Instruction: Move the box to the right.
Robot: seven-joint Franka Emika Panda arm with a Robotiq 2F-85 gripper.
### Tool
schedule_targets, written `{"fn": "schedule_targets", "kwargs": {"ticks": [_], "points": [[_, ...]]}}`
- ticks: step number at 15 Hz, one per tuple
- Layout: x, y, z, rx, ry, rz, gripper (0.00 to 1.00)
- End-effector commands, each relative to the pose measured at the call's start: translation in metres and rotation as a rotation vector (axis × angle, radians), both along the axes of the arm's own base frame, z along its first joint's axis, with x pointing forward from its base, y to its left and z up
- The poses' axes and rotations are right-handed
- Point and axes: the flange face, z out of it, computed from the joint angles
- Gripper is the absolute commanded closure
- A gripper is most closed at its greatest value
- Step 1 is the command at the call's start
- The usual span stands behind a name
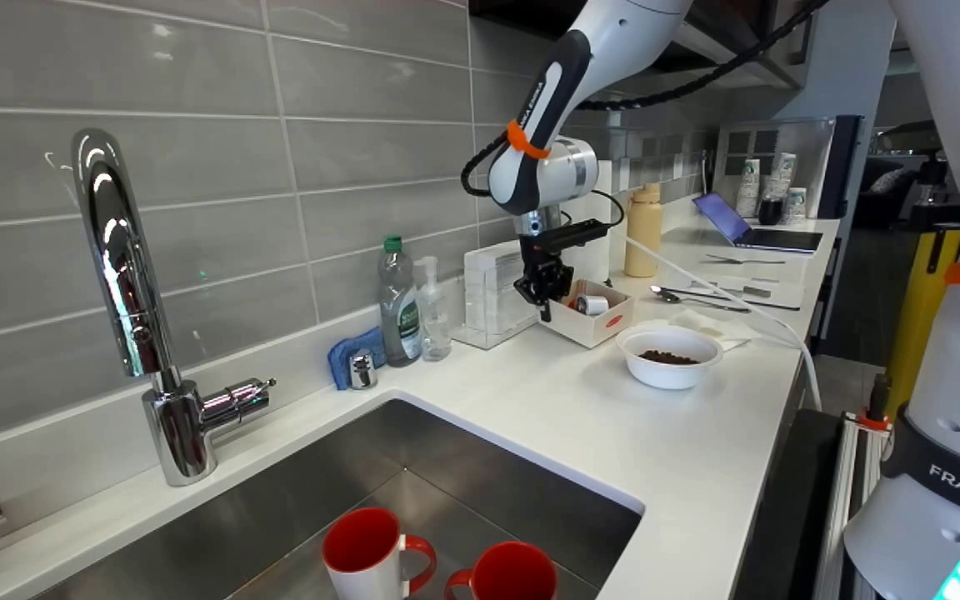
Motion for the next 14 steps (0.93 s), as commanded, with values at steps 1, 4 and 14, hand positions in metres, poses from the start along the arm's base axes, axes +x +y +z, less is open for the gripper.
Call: {"fn": "schedule_targets", "kwargs": {"ticks": [1,4,14], "points": [[0.011,-0.009,-0.005,-0.009,0.014,-0.01,0.7],[0.012,-0.006,0.006,-0.008,-0.005,-0.011,0.46],[-0.008,0.026,0.108,-0.06,-0.036,0.08,0.0]]}}
